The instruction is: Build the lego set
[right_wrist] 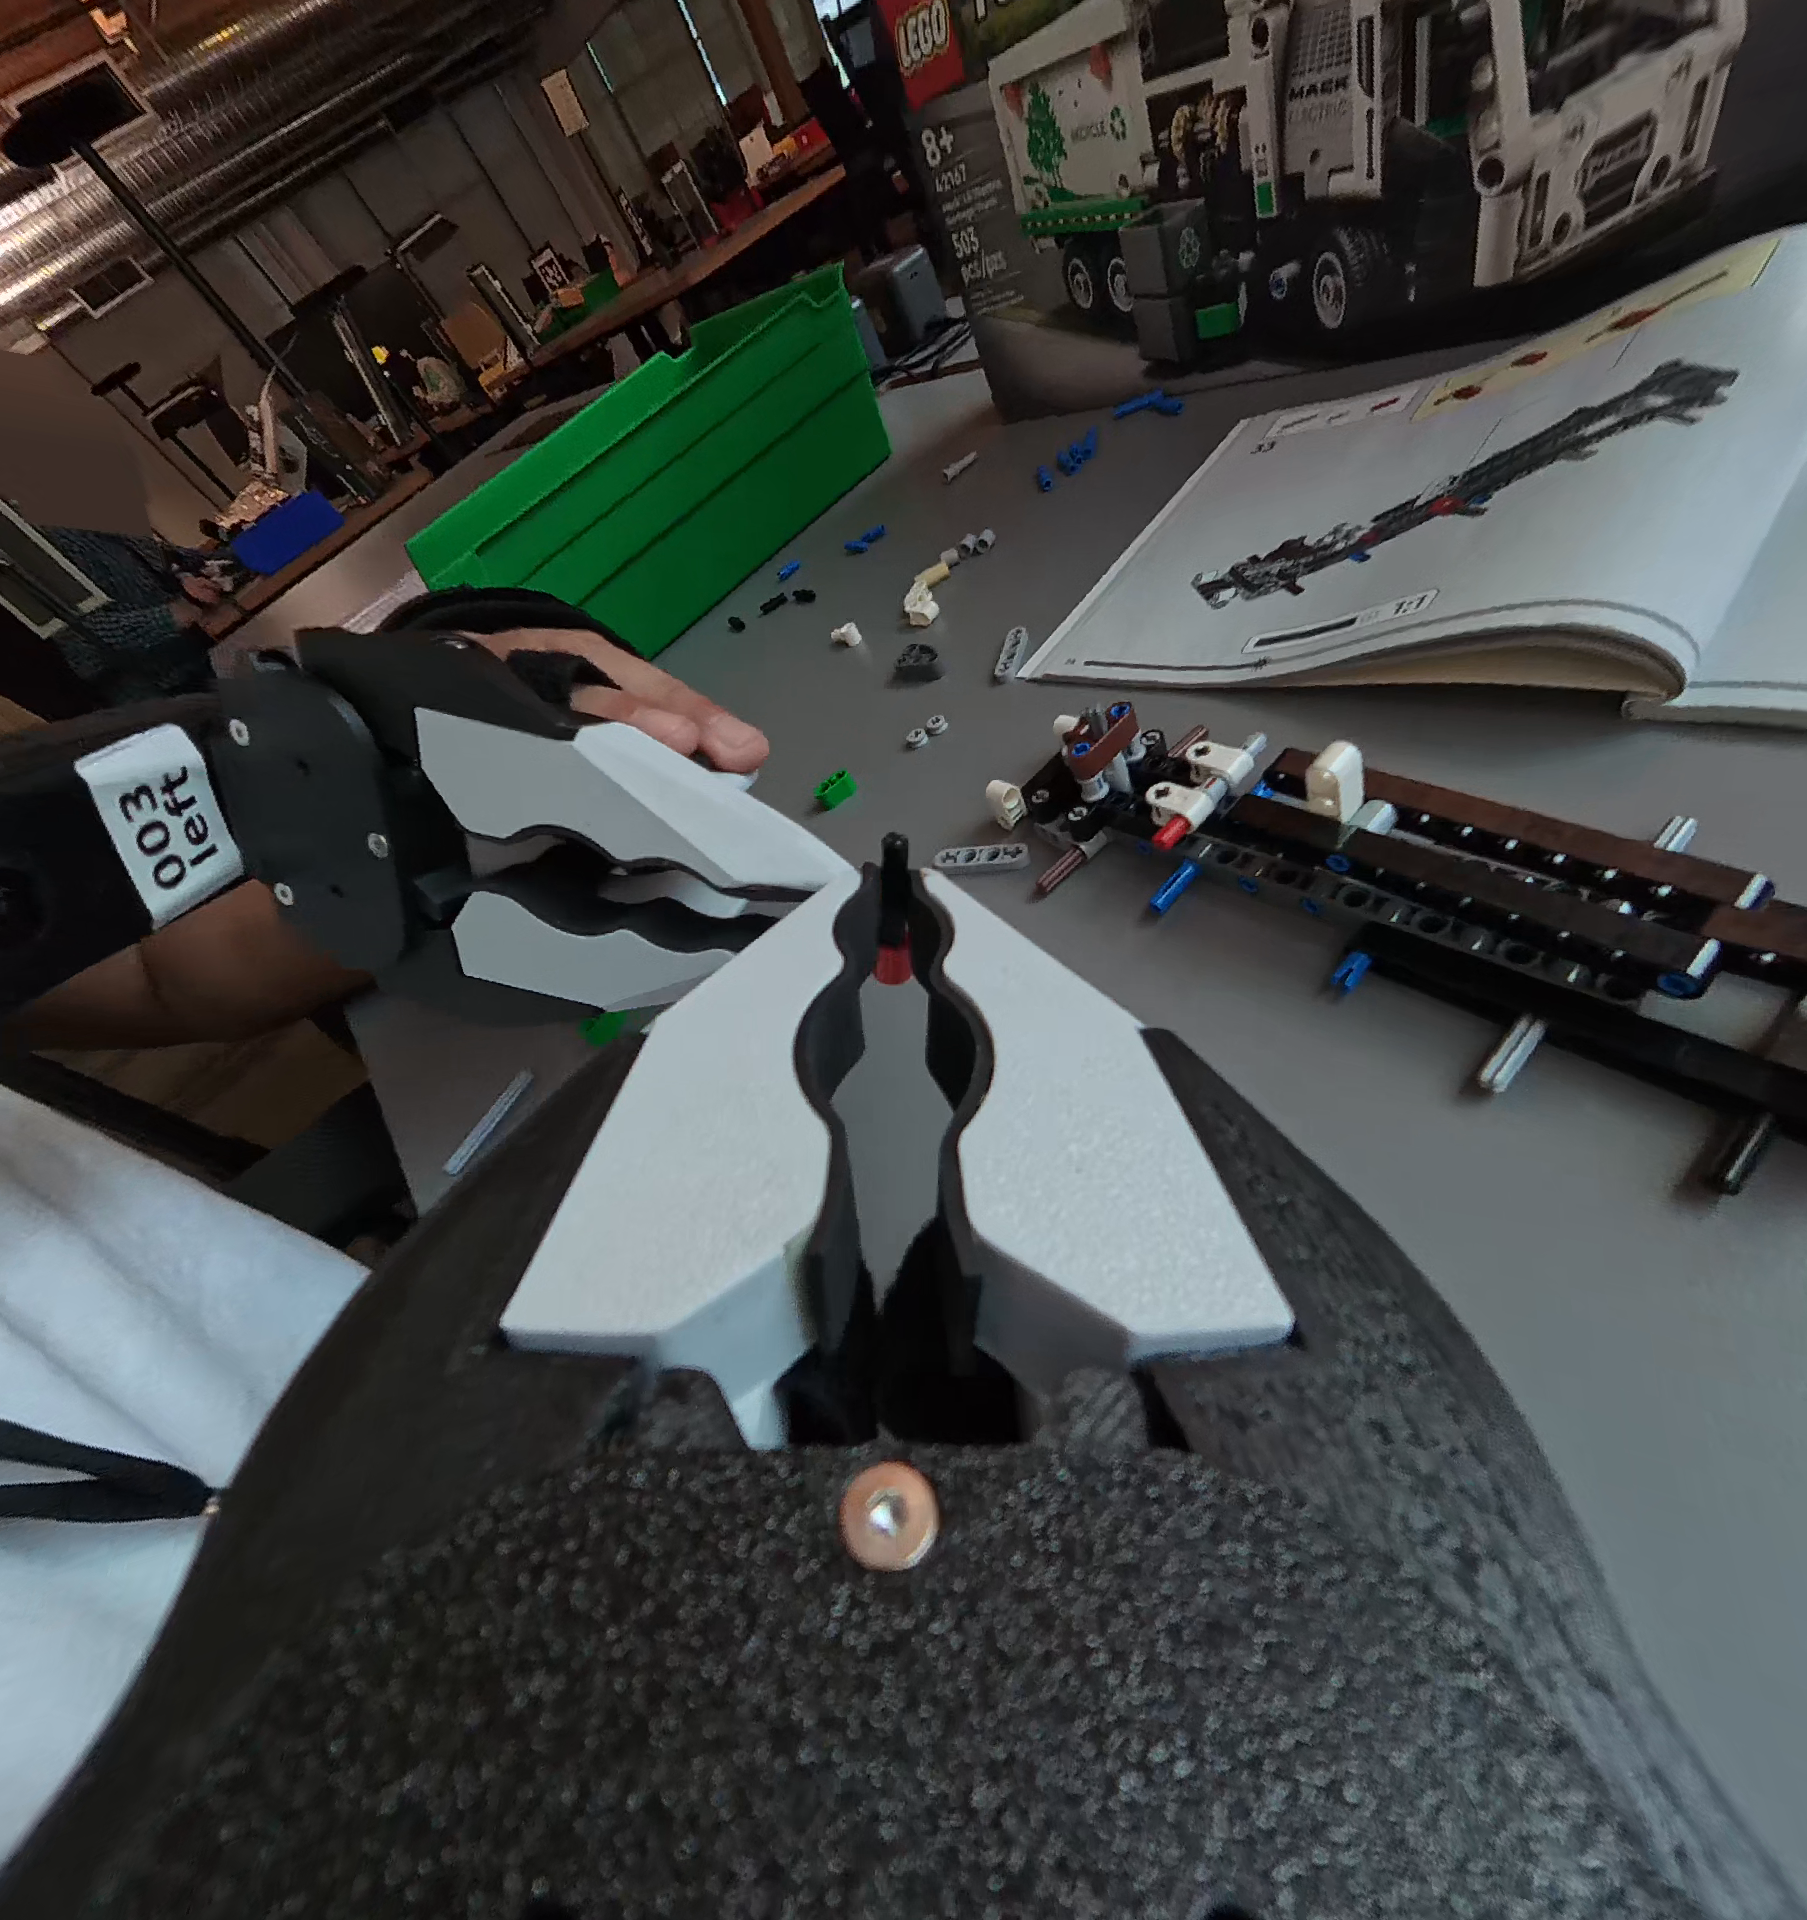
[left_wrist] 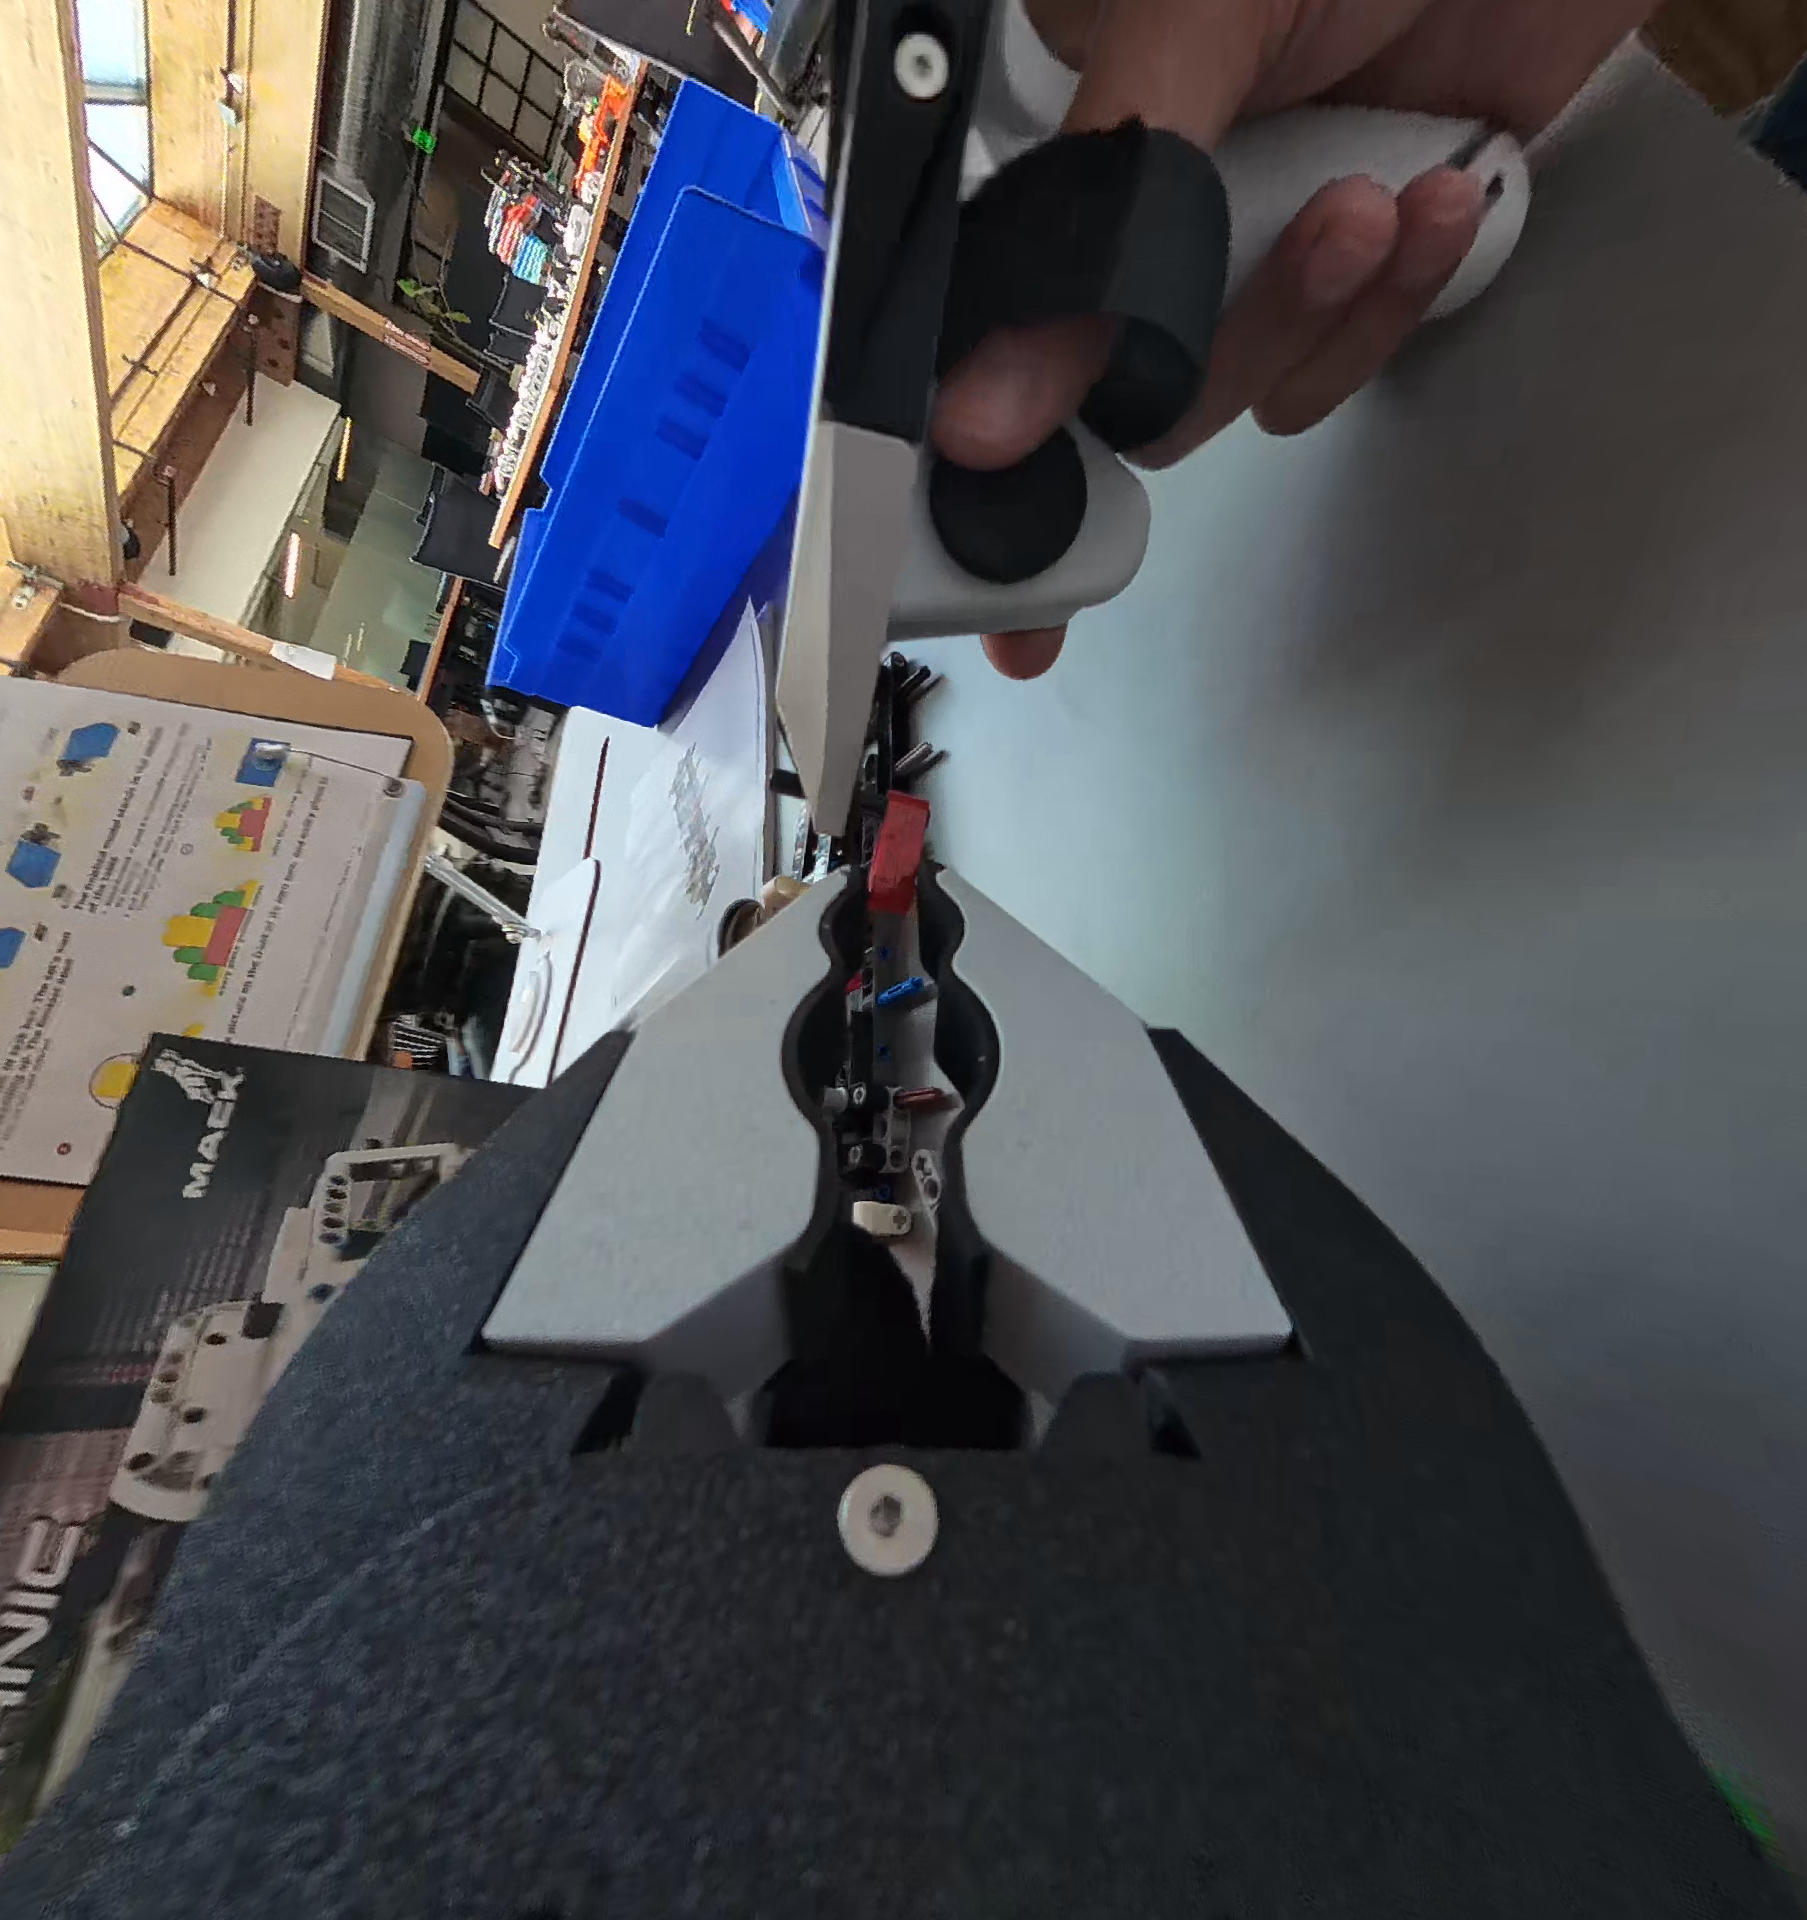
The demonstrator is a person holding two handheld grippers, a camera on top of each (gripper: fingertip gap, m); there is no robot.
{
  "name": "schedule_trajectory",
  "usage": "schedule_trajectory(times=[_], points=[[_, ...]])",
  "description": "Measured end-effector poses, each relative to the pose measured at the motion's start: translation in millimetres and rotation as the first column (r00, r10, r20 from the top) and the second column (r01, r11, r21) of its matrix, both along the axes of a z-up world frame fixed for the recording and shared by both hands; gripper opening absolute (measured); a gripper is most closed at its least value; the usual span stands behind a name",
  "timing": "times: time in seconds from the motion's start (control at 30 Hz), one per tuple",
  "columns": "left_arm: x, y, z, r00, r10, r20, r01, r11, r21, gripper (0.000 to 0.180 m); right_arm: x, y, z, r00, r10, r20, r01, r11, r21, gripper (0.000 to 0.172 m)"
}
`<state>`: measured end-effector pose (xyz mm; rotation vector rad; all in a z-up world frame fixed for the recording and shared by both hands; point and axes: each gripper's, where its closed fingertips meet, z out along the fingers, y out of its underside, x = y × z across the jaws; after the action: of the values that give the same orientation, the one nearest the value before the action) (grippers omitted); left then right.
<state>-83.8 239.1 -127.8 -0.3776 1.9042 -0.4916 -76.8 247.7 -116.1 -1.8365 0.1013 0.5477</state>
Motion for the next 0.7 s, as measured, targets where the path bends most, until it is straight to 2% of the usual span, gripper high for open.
schedule_trajectory(times=[0.07, 0.13, 0.2, 0.27, 0.33, 0.4, 0.47, 0.53, 0.63, 0.7], points=[[1, 2, 3, 0.999, 0.008, -0.042, -0.014, 0.990, -0.143, 0.017, 2, -1, 5, 0.994, -0.028, 0.110, 0.022, 0.998, 0.056, 0.003], [3, 7, 9, 0.992, 0.008, -0.129, -0.055, 0.930, -0.364, 0.023, 3, -4, 20, 0.972, -0.068, 0.224, 0.029, 0.984, 0.173, 0.002], [1, 4, 18, 0.973, -0.079, -0.218, -0.069, 0.798, -0.599, 0.024, 5, -8, 30, 0.934, -0.128, 0.335, 0.039, 0.965, 0.261, 0.003], [-4, -4, 32, 0.943, -0.221, -0.249, -0.065, 0.613, -0.788, 0.024, 0, -12, 44, 0.888, -0.172, 0.427, 0.008, 0.933, 0.360, 0.003], [-7, -10, 45, 0.909, -0.341, -0.239, -0.076, 0.427, -0.901, 0.023, -13, -16, 54, 0.831, -0.200, 0.519, -0.052, 0.901, 0.431, 0.002], [-10, -13, 54, 0.877, -0.431, -0.211, -0.096, 0.273, -0.957, 0.023, -18, -18, 59, 0.740, -0.270, 0.616, -0.078, 0.876, 0.477, 0.002], [-12, -12, 57, 0.849, -0.490, -0.197, -0.130, 0.168, -0.977, 0.023, -19, -18, 58, 0.631, -0.329, 0.703, -0.096, 0.866, 0.491, 0.002], [-13, -14, 56, 0.825, -0.530, -0.197, -0.158, 0.118, -0.980, 0.021, -24, -18, 57, 0.560, -0.344, 0.753, -0.132, 0.861, 0.491, 0.002], [-15, -13, 58, 0.799, -0.575, -0.176, -0.191, 0.035, -0.981, 0.015, -28, -18, 56, 0.515, -0.366, 0.775, -0.149, 0.852, 0.501, 0.002], [-14, -10, 54, 0.796, -0.576, -0.186, -0.209, 0.027, -0.977, 0.007, -28, -16, 52, 0.505, -0.352, 0.788, -0.154, 0.862, 0.483, 0.002]])
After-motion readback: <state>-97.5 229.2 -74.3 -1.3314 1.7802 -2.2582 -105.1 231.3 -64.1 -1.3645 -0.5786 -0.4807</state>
